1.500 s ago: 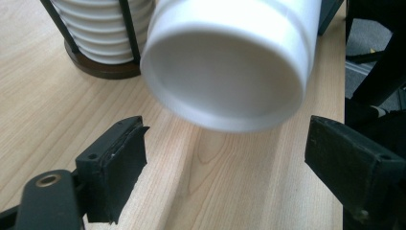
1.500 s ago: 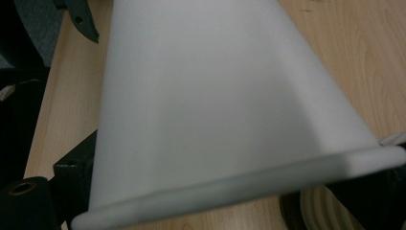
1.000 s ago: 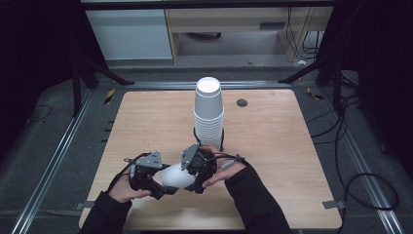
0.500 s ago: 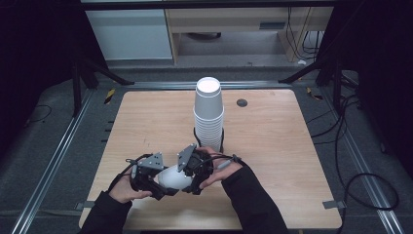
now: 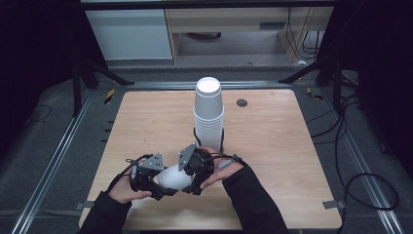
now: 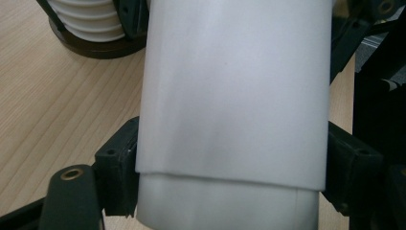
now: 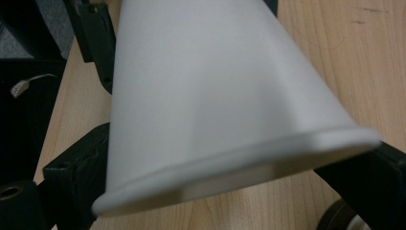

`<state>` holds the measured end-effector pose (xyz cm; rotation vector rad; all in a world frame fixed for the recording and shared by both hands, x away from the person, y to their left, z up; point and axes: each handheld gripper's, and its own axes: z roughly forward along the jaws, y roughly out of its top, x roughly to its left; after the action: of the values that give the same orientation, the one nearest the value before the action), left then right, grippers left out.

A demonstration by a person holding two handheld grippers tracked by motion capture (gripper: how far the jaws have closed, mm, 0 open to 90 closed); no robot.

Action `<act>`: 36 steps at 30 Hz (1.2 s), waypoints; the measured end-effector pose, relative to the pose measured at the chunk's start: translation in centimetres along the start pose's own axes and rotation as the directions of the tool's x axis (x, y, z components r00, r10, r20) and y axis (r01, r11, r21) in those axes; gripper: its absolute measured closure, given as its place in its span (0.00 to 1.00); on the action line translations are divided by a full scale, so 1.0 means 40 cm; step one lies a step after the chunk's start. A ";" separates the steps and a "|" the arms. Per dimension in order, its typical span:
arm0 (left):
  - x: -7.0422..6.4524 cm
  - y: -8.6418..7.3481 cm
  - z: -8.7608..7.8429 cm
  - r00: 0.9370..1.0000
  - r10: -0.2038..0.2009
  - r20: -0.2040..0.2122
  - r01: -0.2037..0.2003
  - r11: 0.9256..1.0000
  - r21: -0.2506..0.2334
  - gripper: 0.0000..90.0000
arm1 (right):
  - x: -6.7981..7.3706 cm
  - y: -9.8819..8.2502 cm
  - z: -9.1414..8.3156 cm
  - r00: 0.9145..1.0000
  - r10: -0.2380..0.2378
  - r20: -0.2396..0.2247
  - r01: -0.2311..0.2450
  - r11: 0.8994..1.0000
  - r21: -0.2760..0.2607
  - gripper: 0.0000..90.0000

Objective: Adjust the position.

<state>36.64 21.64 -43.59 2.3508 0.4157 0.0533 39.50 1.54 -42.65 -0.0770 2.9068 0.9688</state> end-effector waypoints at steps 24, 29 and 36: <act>0.027 -0.017 -0.076 0.997 -0.071 -0.039 0.059 0.966 -0.251 0.24 | 0.018 -0.134 -0.158 0.967 0.230 0.111 -0.191 0.939 -0.285 0.05; 0.020 -0.005 -0.067 0.998 -0.068 -0.007 0.063 0.948 -0.312 0.24 | 0.037 -0.161 -0.166 0.960 0.268 0.084 -0.222 0.905 -0.362 0.05; -0.008 0.020 -0.039 0.999 -0.020 0.027 0.027 0.949 -0.315 0.24 | 0.058 -0.180 -0.155 0.951 0.305 0.050 -0.253 0.861 -0.442 0.05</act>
<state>36.31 22.03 -41.88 2.0288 0.3923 0.0755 37.38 -8.00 -42.18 0.3775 2.5841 1.5923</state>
